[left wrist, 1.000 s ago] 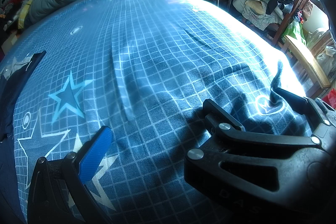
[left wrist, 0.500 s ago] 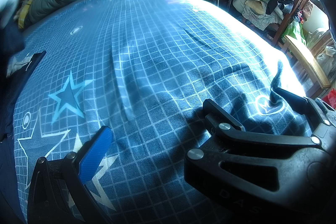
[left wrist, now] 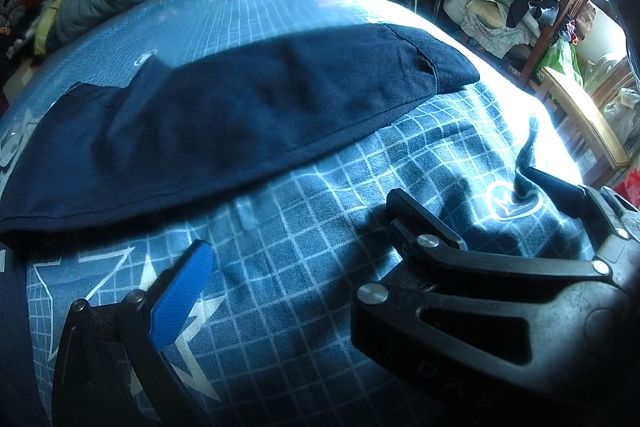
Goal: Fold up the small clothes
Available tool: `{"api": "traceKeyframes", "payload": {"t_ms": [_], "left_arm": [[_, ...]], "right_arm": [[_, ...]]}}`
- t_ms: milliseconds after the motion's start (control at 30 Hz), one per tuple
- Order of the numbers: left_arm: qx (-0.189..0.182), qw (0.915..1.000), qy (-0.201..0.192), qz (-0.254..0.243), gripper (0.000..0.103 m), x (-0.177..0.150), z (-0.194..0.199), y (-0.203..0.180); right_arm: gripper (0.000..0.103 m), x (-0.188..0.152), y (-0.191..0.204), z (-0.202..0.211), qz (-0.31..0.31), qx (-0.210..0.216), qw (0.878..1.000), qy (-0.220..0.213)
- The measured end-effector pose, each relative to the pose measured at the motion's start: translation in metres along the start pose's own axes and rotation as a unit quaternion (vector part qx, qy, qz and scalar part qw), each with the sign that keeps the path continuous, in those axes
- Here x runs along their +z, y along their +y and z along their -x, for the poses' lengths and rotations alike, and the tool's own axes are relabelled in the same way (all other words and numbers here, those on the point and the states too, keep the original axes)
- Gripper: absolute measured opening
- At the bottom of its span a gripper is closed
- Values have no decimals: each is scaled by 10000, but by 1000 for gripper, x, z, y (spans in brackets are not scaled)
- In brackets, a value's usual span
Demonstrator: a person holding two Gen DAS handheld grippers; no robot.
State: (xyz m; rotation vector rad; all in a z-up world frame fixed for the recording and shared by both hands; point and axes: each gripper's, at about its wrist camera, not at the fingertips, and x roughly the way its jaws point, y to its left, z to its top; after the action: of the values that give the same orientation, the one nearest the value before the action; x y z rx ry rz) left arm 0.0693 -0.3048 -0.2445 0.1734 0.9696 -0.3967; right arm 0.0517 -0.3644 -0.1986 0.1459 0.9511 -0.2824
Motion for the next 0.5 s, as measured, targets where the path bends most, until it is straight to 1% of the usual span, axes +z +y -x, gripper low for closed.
{"api": "traceKeyframes", "payload": {"t_ms": [500], "left_arm": [[14,10000,-4,18,103,0,0,0]], "right_arm": [[103,0,0,0,2,-1,10000,0]]}}
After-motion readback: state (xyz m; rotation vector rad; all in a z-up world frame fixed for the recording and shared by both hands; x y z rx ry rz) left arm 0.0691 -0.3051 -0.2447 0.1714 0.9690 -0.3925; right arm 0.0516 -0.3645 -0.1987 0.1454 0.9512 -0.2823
